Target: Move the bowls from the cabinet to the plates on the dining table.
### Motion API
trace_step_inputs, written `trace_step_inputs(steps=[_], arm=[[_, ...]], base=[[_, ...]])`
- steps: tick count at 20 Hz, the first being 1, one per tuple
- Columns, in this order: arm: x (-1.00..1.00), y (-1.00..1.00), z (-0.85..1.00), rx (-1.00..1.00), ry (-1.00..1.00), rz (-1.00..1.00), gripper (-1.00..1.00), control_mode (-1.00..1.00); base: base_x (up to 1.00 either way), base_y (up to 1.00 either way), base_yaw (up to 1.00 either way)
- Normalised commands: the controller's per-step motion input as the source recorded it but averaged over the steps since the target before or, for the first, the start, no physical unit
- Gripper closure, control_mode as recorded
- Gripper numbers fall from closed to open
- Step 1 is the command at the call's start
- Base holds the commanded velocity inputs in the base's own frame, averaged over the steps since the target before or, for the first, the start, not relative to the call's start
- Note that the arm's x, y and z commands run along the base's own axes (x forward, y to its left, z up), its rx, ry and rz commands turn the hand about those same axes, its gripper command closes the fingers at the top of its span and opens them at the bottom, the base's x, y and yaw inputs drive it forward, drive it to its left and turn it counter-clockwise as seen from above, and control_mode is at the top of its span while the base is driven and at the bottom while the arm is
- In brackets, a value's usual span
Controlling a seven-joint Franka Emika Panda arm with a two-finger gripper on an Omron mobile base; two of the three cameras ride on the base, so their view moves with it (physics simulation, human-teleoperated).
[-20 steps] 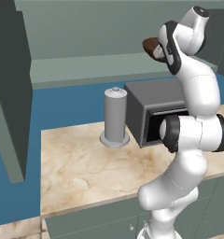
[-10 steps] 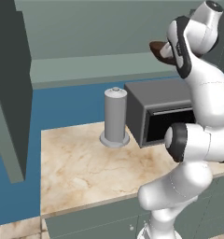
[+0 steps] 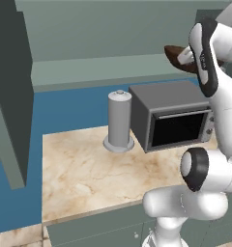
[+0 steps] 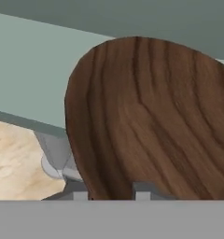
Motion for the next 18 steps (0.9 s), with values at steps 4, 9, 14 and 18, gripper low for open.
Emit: trace_step_inputs(steps=[4, 9, 14, 18], arm=[[-1.0, 0.0, 0.06, 0.0, -0.16, 0.0, 1.0, -1.0], [-1.0, 0.13, 0.0, -0.03, -0.15, 0.0, 1.0, -1.0], [-0.99, 0.3, 0.0, -0.05, -0.16, 0.0, 1.0, -1.0], [-1.0, 0.34, 0.0, -0.11, -0.11, 0.0, 1.0, -1.0]], base=[[0.0, 0.0, 0.0], [0.0, 0.0, 0.0], [0.0, 0.0, 0.0], [0.0, 0.0, 0.0]])
